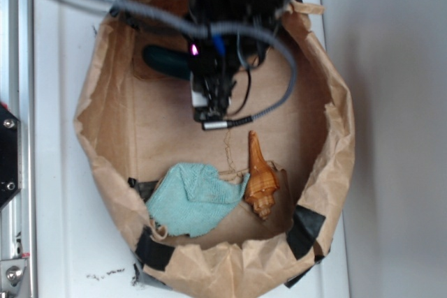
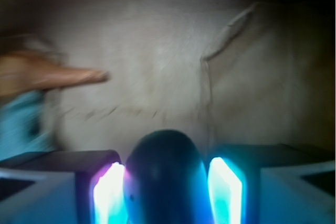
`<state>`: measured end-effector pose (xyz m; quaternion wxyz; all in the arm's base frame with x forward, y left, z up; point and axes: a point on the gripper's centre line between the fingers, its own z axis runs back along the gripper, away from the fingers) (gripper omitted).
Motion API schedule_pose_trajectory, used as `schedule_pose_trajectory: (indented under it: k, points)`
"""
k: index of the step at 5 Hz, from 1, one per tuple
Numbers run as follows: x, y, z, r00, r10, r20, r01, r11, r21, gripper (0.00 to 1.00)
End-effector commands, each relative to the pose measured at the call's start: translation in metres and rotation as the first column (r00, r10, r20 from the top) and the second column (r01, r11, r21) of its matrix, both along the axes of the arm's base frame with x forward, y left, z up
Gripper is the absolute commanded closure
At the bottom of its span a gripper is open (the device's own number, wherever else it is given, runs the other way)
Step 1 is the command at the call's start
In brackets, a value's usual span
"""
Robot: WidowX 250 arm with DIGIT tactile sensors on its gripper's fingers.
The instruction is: Grab the plastic pickle.
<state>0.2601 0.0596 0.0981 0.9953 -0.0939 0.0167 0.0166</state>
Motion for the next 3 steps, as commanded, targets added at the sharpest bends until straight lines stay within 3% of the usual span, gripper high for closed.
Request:
schedule_pose_trajectory:
  k: [1, 2, 3]
  points:
    - [-0.011, 0.018, 0.069, 0.991, -0.068, 0.112, 0.069, 0.998, -0.006, 1.0]
    - [-0.012, 0.024, 0.079, 0.989, -0.073, 0.126, 0.076, 0.997, -0.021, 1.0]
    - [-0.014, 0.021, 0.075, 0.983, -0.069, 0.171, 0.062, 0.997, 0.048, 1.0]
